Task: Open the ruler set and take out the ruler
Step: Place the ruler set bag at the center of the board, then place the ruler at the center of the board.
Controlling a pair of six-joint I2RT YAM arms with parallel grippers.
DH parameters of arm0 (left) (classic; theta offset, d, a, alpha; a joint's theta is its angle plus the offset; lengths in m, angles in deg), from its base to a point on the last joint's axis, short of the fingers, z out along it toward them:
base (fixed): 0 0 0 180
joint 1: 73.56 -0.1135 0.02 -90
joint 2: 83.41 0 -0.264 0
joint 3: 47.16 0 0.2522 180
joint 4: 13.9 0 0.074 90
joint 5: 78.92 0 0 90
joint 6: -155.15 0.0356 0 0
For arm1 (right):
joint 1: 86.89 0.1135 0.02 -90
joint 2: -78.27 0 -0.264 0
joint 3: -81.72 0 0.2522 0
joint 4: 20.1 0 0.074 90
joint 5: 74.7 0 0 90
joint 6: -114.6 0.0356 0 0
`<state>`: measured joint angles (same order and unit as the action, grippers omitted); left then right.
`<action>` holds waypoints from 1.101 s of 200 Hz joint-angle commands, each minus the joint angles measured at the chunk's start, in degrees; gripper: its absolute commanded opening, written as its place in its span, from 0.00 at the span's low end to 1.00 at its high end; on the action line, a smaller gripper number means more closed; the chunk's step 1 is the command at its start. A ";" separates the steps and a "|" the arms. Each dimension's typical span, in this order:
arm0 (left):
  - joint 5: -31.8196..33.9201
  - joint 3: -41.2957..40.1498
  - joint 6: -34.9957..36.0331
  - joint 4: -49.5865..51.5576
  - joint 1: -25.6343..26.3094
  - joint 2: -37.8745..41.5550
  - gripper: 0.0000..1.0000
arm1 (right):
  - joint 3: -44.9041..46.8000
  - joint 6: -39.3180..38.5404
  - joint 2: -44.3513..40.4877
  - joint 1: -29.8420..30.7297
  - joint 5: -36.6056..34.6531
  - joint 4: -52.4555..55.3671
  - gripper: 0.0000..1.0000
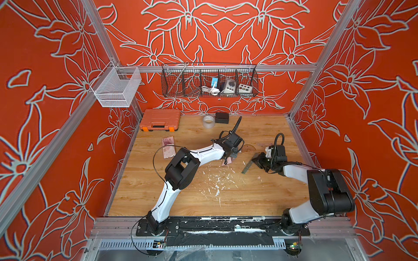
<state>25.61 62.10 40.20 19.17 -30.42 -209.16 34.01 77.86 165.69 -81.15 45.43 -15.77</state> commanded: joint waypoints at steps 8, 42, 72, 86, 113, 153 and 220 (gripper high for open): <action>1.82 -0.56 -2.24 0.88 0.28 0.40 0.27 | -1.34 0.89 1.71 -0.35 0.57 -1.73 0.00; 1.81 -0.27 -3.86 -0.34 0.12 2.21 0.27 | -1.86 1.19 2.48 -0.38 0.03 -1.95 0.00; -3.13 -0.82 -4.83 -3.59 0.00 5.27 0.36 | -3.38 1.14 3.21 -0.38 -0.57 -1.09 0.00; -5.04 -2.30 -4.93 -5.50 -0.03 8.04 0.37 | -3.67 1.61 3.36 -0.35 -0.86 -1.16 0.00; -6.77 -6.18 -4.53 -7.34 -1.04 14.34 0.45 | -4.69 1.44 3.81 -0.38 -1.47 0.20 0.00; -11.27 -17.19 -6.08 -8.82 -6.39 21.20 0.45 | -5.59 2.04 5.65 -0.50 -2.20 0.72 0.00; -8.72 -29.70 -3.12 -7.33 -7.11 23.71 0.40 | -9.23 1.74 8.45 -0.46 -1.43 3.94 0.27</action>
<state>16.84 34.52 36.37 11.58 -37.94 -186.28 26.29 79.08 173.99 -81.37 44.98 -14.35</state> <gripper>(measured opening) 0.400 0.169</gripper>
